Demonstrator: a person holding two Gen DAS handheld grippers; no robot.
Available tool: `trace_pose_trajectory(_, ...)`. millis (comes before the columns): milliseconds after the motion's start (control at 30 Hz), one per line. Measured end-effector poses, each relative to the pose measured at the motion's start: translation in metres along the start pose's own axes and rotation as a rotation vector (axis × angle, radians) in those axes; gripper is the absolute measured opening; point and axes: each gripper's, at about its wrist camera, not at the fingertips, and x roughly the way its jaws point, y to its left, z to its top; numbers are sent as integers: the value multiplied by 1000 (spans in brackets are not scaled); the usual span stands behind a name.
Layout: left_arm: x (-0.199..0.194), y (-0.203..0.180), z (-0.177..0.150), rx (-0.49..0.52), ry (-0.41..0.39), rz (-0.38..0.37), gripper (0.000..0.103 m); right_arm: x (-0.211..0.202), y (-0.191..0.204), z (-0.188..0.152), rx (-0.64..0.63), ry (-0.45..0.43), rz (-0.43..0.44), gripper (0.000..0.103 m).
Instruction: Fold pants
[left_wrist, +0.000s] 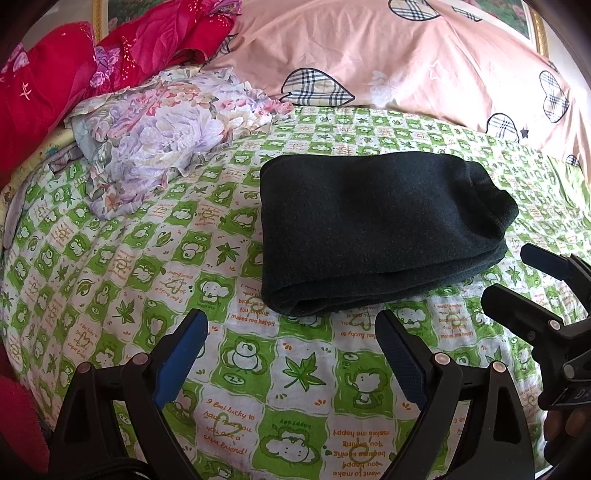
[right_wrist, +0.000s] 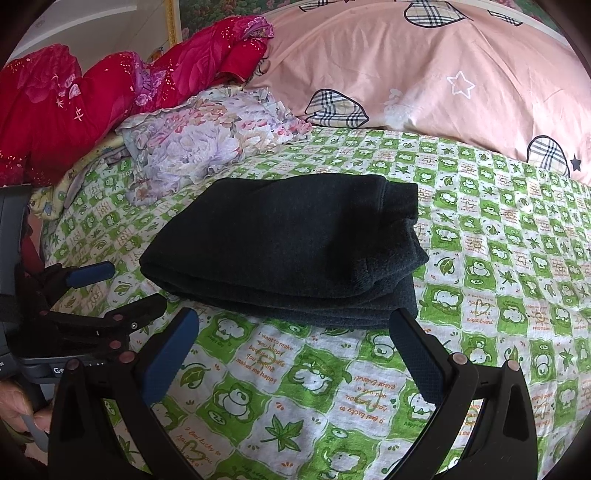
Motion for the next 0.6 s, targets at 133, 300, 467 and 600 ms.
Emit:
trace_pose_trajectory(133,-2,0,0,5,-1,-1,93,0,0,0,-1,0,0,103)
trace_pose_trajectory(300,-2,0,2,9,-1,-4,93,0,1,1,0,-1,0,103)
trace_pose_trajectory(467,-2,0,3,10,1,-4,93,-1,1,1,-1,0,0,103)
trace_pose_trajectory(600,-3,0,3,10,0,-2,93,-2,3,3,-4,0,-1,103)
